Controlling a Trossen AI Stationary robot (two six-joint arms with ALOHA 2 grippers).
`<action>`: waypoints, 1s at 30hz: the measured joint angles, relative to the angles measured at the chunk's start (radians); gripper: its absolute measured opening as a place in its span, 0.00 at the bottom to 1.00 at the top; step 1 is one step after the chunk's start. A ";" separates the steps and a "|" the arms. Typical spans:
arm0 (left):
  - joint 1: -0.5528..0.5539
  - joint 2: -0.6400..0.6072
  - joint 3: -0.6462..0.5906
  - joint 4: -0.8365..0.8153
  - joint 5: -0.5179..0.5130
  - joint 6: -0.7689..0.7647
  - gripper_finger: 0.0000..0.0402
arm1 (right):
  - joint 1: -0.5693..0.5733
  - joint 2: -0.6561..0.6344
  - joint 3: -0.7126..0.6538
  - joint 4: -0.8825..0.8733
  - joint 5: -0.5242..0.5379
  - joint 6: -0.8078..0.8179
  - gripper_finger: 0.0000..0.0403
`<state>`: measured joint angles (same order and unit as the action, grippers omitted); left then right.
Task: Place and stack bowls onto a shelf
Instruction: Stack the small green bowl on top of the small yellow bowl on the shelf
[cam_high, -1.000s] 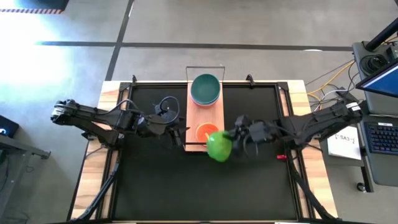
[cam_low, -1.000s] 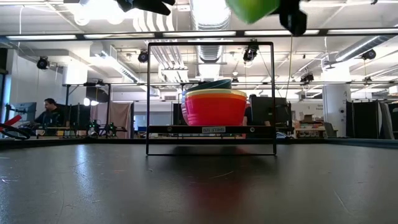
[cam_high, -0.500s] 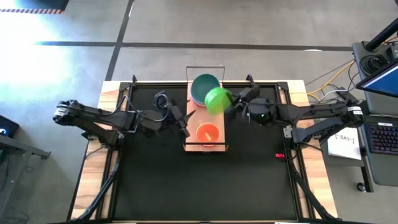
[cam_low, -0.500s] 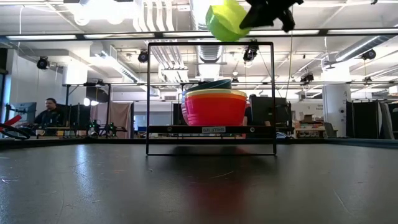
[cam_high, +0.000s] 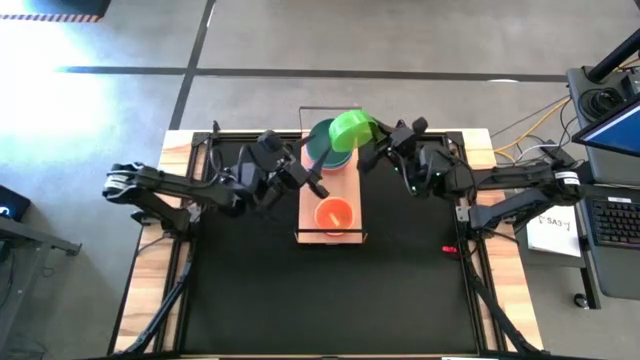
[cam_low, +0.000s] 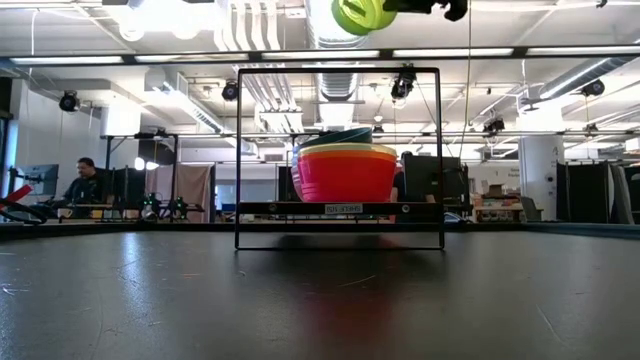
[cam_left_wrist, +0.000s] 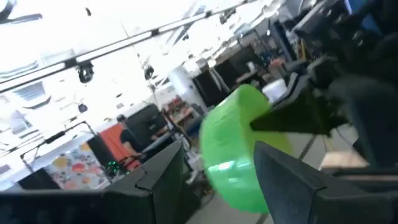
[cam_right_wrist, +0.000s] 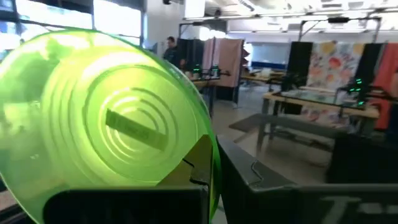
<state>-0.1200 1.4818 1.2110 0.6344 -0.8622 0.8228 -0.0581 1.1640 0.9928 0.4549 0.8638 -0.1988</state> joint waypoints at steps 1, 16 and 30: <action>0.004 0.008 0.000 0.019 0.020 0.001 0.44 | -0.006 0.005 0.000 0.014 0.006 -0.019 0.02; 0.118 0.163 0.000 0.296 0.090 0.011 0.44 | -0.047 0.042 0.000 0.094 -0.022 -0.063 0.02; 0.148 0.188 0.000 0.317 0.072 0.036 0.04 | -0.046 0.042 0.000 -0.011 -0.077 -0.001 0.02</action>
<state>0.0281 1.6702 1.2106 0.9519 -0.7899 0.8587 -0.1040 1.2064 0.9924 0.4435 0.7868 -0.1996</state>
